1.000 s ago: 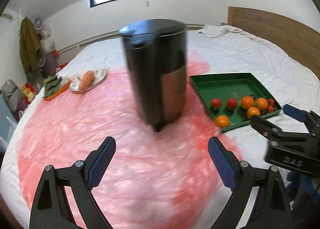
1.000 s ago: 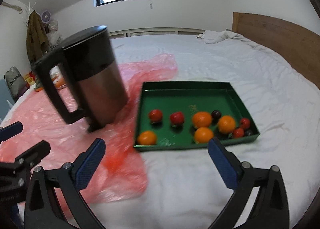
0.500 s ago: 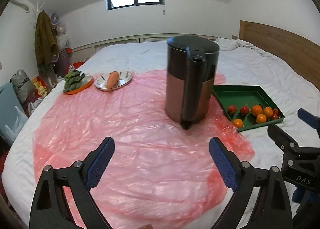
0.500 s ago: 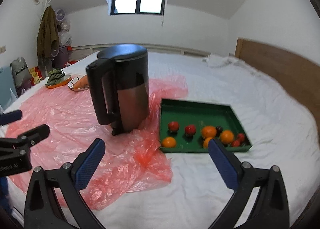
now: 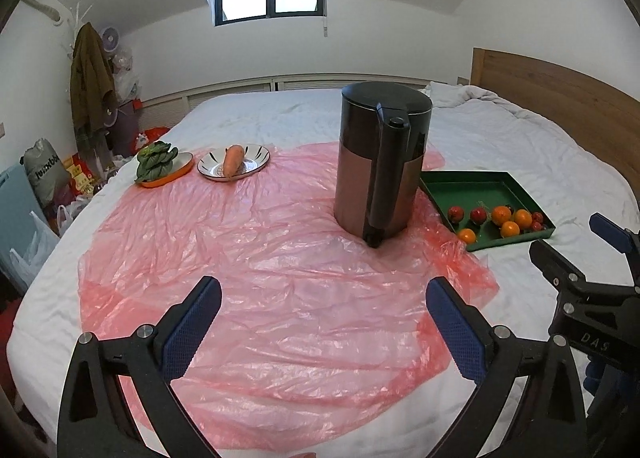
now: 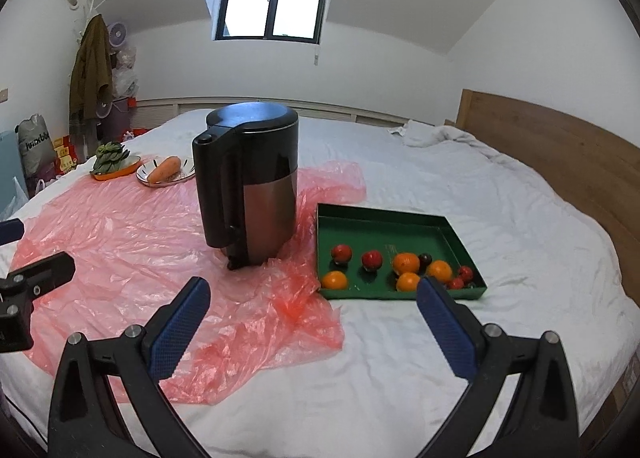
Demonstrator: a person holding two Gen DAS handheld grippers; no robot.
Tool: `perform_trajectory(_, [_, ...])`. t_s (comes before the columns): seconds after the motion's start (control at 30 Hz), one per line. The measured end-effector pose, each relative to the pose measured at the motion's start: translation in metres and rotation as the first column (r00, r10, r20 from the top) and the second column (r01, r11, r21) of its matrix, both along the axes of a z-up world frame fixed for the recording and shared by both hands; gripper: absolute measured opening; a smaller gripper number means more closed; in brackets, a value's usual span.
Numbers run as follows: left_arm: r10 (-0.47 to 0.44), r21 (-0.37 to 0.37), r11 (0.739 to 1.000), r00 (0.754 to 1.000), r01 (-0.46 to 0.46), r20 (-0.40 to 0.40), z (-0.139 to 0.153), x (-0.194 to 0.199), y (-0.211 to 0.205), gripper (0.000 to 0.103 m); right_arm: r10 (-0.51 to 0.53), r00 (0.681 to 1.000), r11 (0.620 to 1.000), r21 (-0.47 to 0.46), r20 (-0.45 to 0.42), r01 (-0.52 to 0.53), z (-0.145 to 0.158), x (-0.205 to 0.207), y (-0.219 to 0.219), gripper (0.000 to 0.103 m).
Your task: Organize fruits
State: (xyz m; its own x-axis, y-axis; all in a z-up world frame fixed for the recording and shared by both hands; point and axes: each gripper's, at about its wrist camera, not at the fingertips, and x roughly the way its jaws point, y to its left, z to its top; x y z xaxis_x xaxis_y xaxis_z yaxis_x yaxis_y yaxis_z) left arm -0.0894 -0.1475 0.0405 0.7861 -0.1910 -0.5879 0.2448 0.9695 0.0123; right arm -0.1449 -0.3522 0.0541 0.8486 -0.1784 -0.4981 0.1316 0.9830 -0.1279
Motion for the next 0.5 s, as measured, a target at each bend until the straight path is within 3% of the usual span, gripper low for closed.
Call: perform_trajectory(0.5, [-0.011,0.008,1.0,1.0,0.011,0.02,0.01,-0.016,0.005,0.101,-0.01,1.0,0.999,0.034,0.024,0.009,0.015,-0.02,0.002,0.103])
